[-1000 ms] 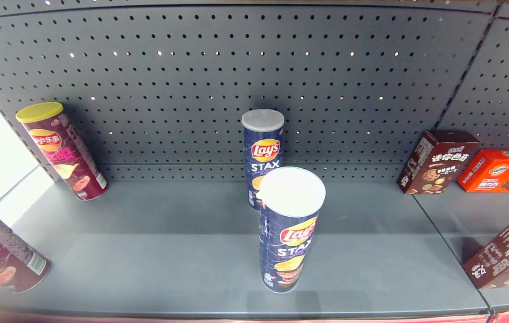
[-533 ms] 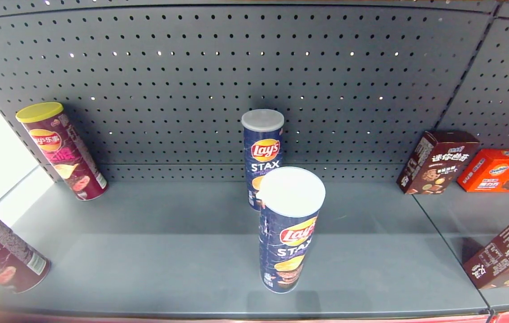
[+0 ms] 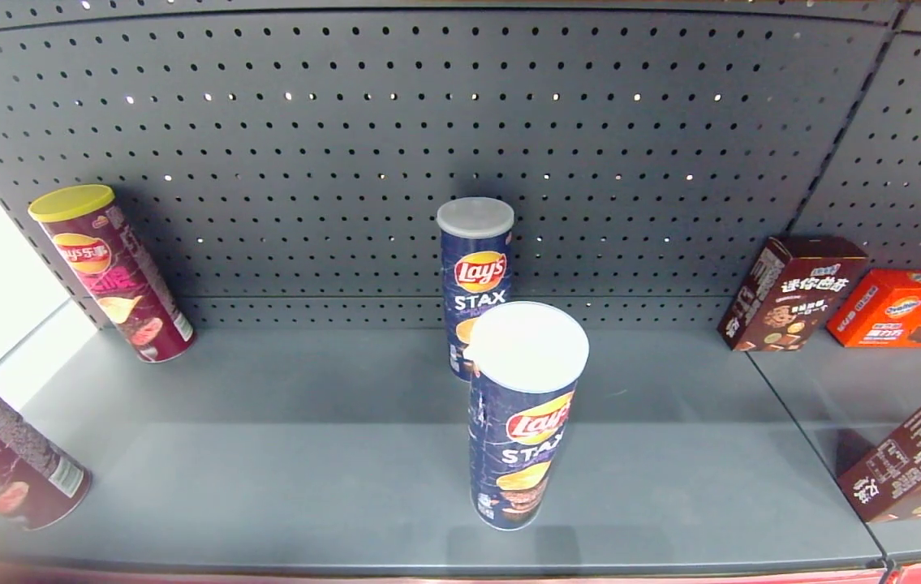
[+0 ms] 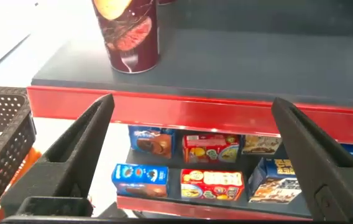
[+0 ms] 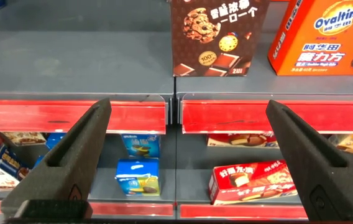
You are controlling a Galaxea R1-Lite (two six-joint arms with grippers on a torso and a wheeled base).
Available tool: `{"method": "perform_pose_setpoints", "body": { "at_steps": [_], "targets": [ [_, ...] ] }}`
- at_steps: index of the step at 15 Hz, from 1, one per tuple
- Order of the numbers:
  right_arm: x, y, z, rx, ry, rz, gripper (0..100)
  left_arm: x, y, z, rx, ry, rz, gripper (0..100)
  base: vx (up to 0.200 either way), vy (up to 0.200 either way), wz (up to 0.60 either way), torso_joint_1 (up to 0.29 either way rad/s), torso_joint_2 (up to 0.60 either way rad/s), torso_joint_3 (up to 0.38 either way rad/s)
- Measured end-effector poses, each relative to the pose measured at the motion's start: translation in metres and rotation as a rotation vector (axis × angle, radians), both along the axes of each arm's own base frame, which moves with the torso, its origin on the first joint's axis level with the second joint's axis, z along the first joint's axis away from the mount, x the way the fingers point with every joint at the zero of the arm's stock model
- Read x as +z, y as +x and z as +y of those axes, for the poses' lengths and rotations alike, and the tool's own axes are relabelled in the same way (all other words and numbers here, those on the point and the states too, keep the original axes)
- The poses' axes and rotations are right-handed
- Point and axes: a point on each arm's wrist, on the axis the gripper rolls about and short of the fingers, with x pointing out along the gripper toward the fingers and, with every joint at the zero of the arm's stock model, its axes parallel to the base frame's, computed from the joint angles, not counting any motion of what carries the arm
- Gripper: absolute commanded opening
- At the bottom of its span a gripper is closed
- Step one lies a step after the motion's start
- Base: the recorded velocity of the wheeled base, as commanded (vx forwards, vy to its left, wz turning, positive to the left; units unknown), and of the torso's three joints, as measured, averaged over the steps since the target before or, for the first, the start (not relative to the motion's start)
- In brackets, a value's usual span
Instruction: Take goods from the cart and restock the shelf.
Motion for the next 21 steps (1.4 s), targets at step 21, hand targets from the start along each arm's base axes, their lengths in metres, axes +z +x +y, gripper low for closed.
{"method": "perform_pose_setpoints", "body": {
  "at_steps": [21],
  "targets": [
    [0.15, 0.058, 0.012, 0.441, -0.242, 0.029, 100, 0.0, 0.0, -0.001, -0.041, 0.003, 0.002, 100, 0.0, 0.0, 0.0, 0.0, 0.0, 0.0]
  ]
}}
